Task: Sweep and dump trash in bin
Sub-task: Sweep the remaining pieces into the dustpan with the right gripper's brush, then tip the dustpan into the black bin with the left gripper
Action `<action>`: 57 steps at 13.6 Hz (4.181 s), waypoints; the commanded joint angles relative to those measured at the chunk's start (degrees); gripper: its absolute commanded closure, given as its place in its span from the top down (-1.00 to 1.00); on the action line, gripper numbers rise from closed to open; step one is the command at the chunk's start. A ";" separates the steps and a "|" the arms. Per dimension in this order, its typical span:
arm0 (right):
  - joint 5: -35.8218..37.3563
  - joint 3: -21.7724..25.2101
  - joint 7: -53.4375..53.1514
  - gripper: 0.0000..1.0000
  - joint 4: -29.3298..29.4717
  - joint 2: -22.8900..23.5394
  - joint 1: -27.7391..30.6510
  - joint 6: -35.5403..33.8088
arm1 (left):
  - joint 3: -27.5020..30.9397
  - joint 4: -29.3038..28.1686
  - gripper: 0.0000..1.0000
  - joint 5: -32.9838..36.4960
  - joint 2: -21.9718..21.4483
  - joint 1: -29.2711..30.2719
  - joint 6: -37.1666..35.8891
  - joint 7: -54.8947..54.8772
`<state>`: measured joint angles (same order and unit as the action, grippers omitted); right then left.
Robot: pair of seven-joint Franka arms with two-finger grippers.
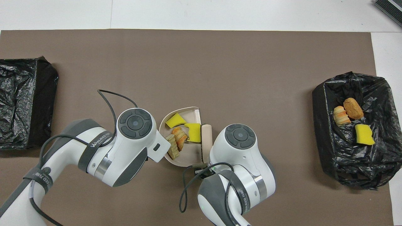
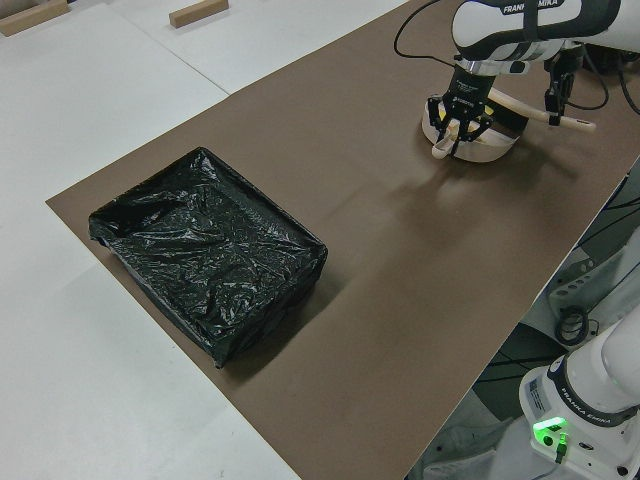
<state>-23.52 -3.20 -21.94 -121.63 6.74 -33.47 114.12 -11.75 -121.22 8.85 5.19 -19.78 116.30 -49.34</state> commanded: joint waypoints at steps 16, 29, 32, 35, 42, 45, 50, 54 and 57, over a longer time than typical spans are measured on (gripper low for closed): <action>11.30 0.04 -0.19 -1.00 2.81 -9.37 6.75 -16.58 | 0.06 1.77 -1.00 -3.57 -2.37 8.87 3.24 -21.13; 3.92 -0.05 -17.69 -1.00 -0.45 -0.85 -15.92 -2.17 | 0.67 13.62 -1.00 -9.64 -5.19 40.76 -7.74 -45.83; 1.20 -0.05 -19.19 -1.00 -0.54 -0.06 -17.24 0.74 | 1.19 20.73 -1.00 -7.11 -1.59 48.50 -8.45 -48.13; 0.31 -0.05 -21.89 -1.00 -0.54 1.95 -19.52 3.54 | 1.55 31.79 -1.00 2.54 5.69 52.21 -9.33 -49.09; 1.54 0.48 -22.27 1.00 5.69 2.05 -17.08 -4.07 | 5.67 38.34 -1.00 16.26 15.02 53.62 4.19 -48.32; 3.38 0.48 -21.04 1.00 8.34 0.04 -10.94 -6.37 | 5.59 37.63 -1.00 28.37 15.12 52.48 5.61 -40.09; 7.69 0.83 -12.71 1.00 9.39 -3.04 3.47 -10.50 | 5.68 35.61 -1.00 38.43 12.84 48.62 0.96 -37.94; 15.58 0.65 0.29 1.00 12.64 -2.96 14.72 -13.75 | 5.59 35.26 -1.00 43.09 7.92 47.29 -4.75 -38.12; 18.68 0.65 6.02 1.00 13.44 -3.13 20.27 -14.98 | 5.59 35.35 -1.00 46.68 5.89 47.21 -6.26 -38.20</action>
<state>-6.59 -1.65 -18.63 -109.08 3.82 -15.76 100.74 -6.55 -84.98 52.85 12.73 27.94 111.17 -87.92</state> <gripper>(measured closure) 0.000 0.674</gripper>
